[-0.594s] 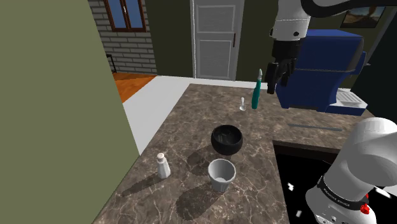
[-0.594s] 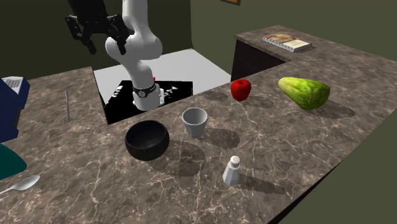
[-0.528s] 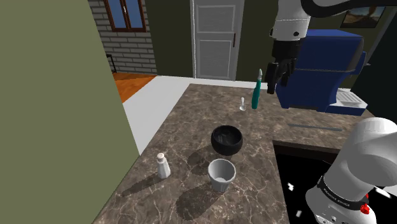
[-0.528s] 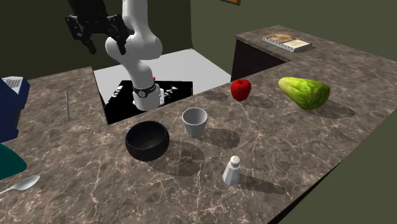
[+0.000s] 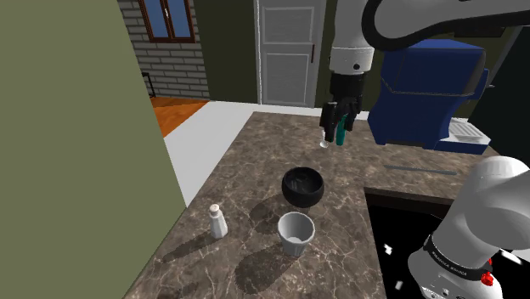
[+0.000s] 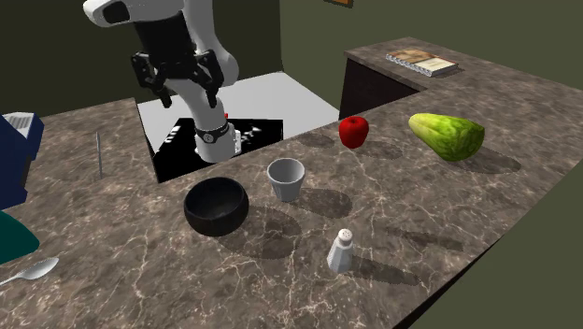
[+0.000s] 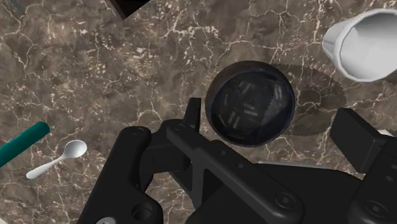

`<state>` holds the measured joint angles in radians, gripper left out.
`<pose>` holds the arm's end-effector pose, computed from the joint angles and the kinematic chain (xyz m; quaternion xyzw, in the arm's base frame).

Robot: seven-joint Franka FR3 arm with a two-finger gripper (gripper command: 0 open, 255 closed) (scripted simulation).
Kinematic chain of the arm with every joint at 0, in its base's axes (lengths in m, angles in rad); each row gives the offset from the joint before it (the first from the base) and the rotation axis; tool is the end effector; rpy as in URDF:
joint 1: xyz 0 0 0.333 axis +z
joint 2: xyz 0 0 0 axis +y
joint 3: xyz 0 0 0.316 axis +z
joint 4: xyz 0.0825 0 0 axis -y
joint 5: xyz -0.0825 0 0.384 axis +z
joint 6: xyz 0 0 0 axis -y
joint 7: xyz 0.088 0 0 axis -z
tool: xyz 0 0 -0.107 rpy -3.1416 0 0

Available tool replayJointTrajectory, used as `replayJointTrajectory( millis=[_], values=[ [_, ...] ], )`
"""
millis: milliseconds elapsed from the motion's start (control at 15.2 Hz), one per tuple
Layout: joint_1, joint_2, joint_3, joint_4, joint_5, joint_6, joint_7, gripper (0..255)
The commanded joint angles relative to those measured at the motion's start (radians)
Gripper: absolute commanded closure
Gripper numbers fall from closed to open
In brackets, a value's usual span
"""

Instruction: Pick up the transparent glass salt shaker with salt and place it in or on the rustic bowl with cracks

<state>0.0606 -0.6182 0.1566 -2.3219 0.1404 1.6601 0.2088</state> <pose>0.3476 0.1010 0.5552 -0.9992 0.0192 0.0286 0.0192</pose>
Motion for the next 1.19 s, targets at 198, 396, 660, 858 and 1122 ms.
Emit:
replayJointTrajectory(
  millis=[198,396,660,858,1122],
  values=[
    [0.025,0.13,0.078,0.022,0.03,0.13,0.062,0],
    [0.036,0.218,0.124,0.055,0.035,0.197,0.101,0],
    [0.05,0.344,0.181,0.116,0.022,0.278,0.158,0],
    [0.06,0.445,0.221,0.174,-0.002,0.331,0.206,0],
    [0.08,0.588,0.265,0.268,-0.057,0.387,0.277,0]
  ],
)
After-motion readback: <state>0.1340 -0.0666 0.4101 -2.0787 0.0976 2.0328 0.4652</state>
